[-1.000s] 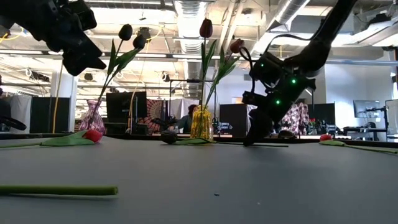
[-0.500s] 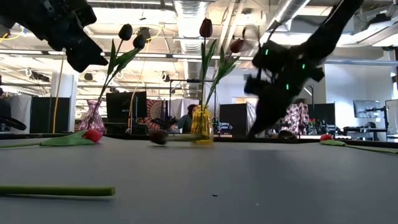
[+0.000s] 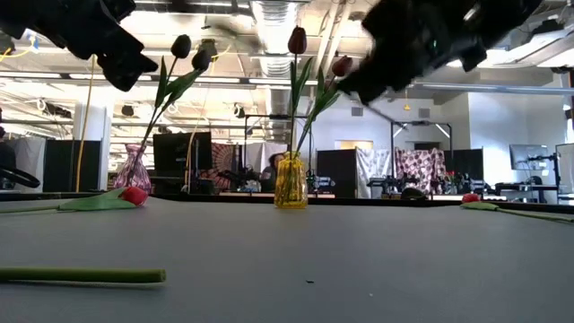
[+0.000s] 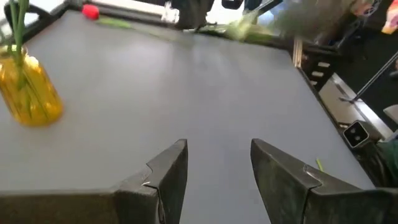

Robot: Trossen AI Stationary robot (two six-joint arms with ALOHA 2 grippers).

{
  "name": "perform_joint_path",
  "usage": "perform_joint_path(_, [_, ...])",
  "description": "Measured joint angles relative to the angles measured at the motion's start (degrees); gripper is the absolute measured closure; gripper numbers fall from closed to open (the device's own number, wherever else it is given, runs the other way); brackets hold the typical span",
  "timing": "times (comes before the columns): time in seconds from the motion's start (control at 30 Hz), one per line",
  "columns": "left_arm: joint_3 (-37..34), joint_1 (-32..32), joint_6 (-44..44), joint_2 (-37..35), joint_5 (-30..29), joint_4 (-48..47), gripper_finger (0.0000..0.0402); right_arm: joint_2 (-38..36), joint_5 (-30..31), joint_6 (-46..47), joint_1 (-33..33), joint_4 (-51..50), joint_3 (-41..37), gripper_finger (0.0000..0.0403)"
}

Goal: Sort flowers into vase by color
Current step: Put the black flower into the purple vase

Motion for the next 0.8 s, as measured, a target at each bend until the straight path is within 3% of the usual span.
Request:
perform_joint_path(0.2, [0.0, -1.9, 3.5, 1.4, -3.8, 7.2, 0.0237, 0.7, -3.6, 0.4, 0.8, 17.2, 0.0, 0.0383])
perform_joint_path(0.43, [0.0, -4.9, 7.7, 12.0, -5.8, 30.2, 0.0237, 6.3, -3.7, 6.3, 0.8, 38.7, 0.1, 0.0383])
perform_joint_path(0.7, [0.0, -7.1, 13.2, 31.2, -6.1, 57.6, 0.0237, 11.2, -3.7, 8.9, -0.1, 43.6, 0.8, 0.0383])
perform_joint_path(0.8, [0.0, -7.1, 15.1, 37.5, -8.7, 67.3, 0.0237, 12.3, -3.7, 9.1, -0.1, 43.6, 1.3, 0.0383])
